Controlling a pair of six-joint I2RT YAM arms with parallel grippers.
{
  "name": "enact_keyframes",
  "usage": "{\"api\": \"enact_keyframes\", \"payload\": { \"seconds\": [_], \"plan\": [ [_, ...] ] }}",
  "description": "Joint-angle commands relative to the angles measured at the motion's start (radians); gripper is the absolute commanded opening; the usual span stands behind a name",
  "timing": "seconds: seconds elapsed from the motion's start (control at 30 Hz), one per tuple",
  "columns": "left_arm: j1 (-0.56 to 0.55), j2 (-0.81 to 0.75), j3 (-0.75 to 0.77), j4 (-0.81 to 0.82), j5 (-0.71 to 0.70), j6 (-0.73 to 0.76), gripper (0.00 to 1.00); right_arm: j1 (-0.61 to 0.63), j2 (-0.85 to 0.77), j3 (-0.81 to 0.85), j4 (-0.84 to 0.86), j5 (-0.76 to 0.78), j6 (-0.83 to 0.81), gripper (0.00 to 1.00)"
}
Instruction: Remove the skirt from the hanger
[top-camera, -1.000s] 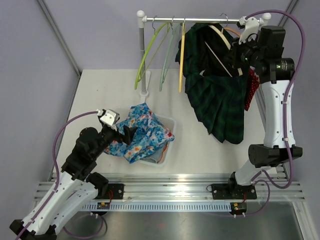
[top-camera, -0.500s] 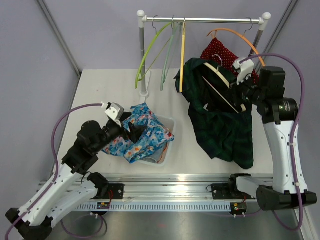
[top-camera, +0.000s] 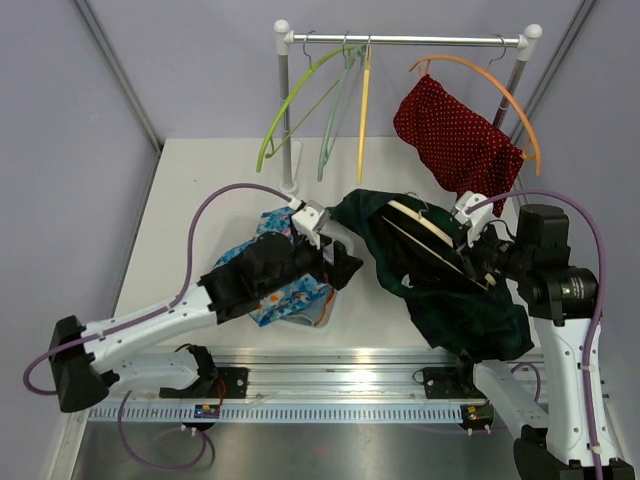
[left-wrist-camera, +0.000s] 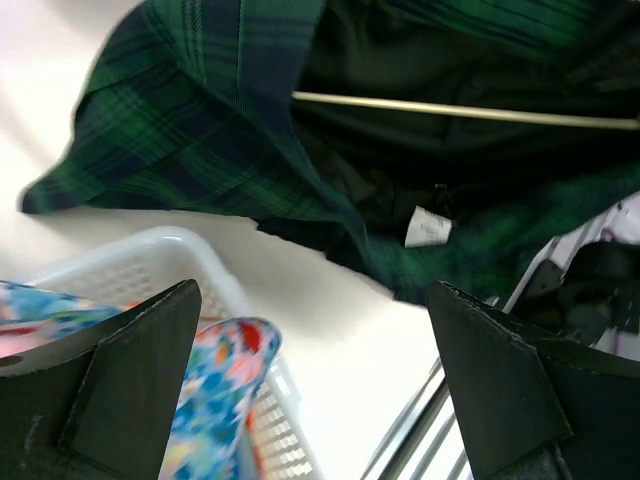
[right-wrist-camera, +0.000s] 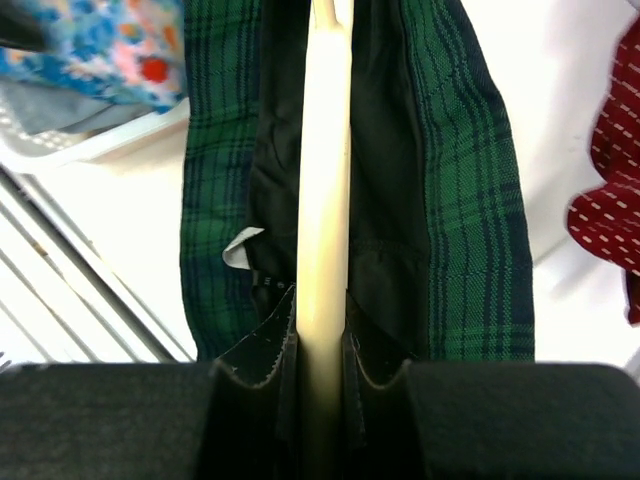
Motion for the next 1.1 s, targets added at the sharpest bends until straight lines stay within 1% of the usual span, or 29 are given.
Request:
{"api": "enact_keyframes", "payload": {
  "seconds": [0.0,0.07,0.17,0.2,0.23,0.37,0.4,0.47,0.5,0.57,0.6,0.63,0.7,0.8,0.93,0.97,1.07],
  "plan": [
    [-0.019,0.093,0.078,0.131,-0.107,-0.136,0.99,0.006,-0.033,-0.003,0.023,-0.13,-0.076,0.0],
    [-0.022,0.13,0.098,0.131,-0.141,-0.167,0.99,0.006,-0.047,-0.014,0.018,-0.156,-0.087,0.0],
    [-0.022,0.177,0.132,0.121,-0.181,-0.178,0.93,0.006,-0.061,-0.024,0.006,-0.179,-0.097,0.0],
    [-0.022,0.194,0.145,0.116,-0.192,-0.178,0.9,0.006,-0.065,-0.026,-0.007,-0.194,-0.106,0.0],
    [-0.022,0.2,0.15,0.116,-0.192,-0.178,0.9,0.006,-0.065,-0.027,-0.007,-0.194,-0.107,0.0],
    [-0.022,0.239,0.184,0.093,-0.209,-0.158,0.76,0.006,-0.076,-0.035,-0.014,-0.228,-0.116,0.0],
    [-0.022,0.246,0.19,0.088,-0.212,-0.153,0.71,0.006,-0.076,-0.038,-0.017,-0.231,-0.117,0.0],
    [-0.022,0.268,0.207,0.07,-0.228,-0.134,0.56,0.006,-0.081,-0.04,-0.019,-0.242,-0.119,0.0],
    [-0.021,0.273,0.208,0.068,-0.232,-0.123,0.35,0.006,-0.079,-0.04,-0.02,-0.242,-0.119,0.0],
    [-0.021,0.265,0.205,0.052,-0.264,-0.1,0.08,0.006,-0.082,-0.04,-0.022,-0.226,-0.12,0.0],
    [-0.019,0.253,0.202,0.047,-0.27,-0.092,0.02,0.006,-0.082,-0.043,-0.019,-0.214,-0.12,0.0],
    [-0.021,0.239,0.202,0.042,-0.272,-0.08,0.0,0.006,-0.082,-0.047,-0.014,-0.197,-0.119,0.0],
    [-0.021,0.181,0.213,0.019,-0.267,-0.052,0.0,0.006,-0.082,-0.081,0.007,-0.13,-0.114,0.0],
    [-0.019,0.101,0.265,-0.062,-0.262,-0.005,0.0,0.007,-0.081,-0.151,0.029,-0.07,-0.151,0.0],
    [-0.019,0.026,0.331,-0.139,-0.273,0.041,0.0,0.006,-0.093,-0.259,0.064,-0.084,-0.229,0.0],
    [-0.018,0.018,0.342,-0.154,-0.265,0.052,0.0,0.006,-0.11,-0.302,0.094,-0.087,-0.235,0.0],
    [-0.018,-0.014,0.371,-0.165,-0.223,0.051,0.0,0.006,-0.134,-0.354,0.139,-0.09,-0.252,0.0]
  ]
}}
